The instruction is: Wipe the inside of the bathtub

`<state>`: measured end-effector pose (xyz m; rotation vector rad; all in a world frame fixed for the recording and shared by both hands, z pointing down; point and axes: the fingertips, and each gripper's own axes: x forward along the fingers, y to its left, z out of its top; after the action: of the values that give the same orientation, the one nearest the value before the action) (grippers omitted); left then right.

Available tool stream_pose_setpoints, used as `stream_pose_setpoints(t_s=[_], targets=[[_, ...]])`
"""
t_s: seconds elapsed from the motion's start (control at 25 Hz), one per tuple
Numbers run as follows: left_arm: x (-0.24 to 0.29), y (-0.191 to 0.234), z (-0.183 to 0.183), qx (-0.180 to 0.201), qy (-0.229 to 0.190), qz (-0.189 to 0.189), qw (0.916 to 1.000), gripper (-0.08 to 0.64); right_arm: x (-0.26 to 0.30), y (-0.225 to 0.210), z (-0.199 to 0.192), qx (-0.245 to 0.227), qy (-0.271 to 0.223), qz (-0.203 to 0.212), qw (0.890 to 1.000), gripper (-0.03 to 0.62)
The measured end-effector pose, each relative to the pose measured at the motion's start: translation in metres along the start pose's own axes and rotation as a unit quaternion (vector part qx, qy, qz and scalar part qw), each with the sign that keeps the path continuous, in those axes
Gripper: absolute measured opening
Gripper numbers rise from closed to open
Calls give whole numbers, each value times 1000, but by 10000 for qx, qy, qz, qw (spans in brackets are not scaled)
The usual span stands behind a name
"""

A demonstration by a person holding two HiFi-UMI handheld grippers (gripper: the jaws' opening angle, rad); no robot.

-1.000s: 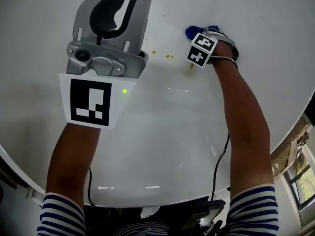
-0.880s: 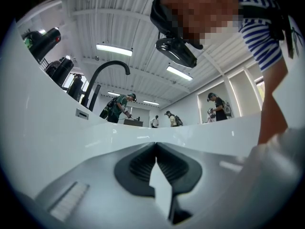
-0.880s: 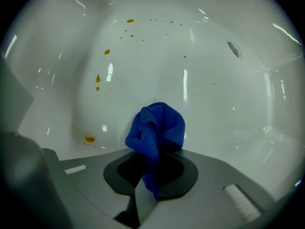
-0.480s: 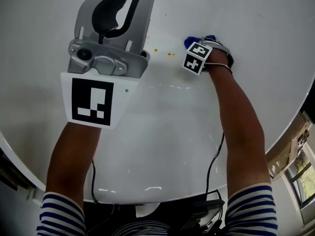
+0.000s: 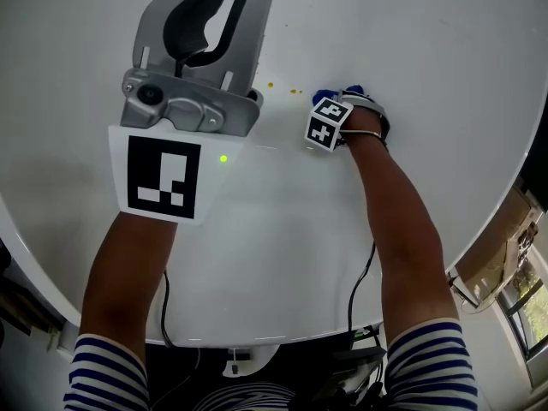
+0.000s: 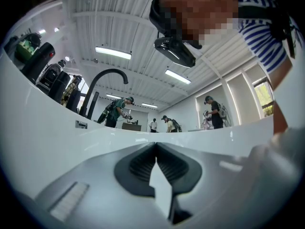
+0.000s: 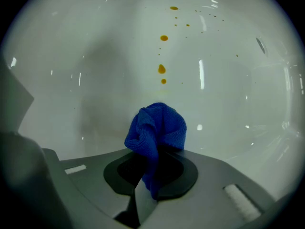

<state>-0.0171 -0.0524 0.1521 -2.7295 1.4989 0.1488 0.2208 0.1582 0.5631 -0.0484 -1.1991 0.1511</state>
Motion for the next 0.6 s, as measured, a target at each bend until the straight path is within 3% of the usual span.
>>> stream_pose_setpoints(t_s=[0.6], targets=[[-17, -12, 22, 63, -34, -111, 9999, 3, 5, 95, 7, -55, 50, 605, 9981, 51]])
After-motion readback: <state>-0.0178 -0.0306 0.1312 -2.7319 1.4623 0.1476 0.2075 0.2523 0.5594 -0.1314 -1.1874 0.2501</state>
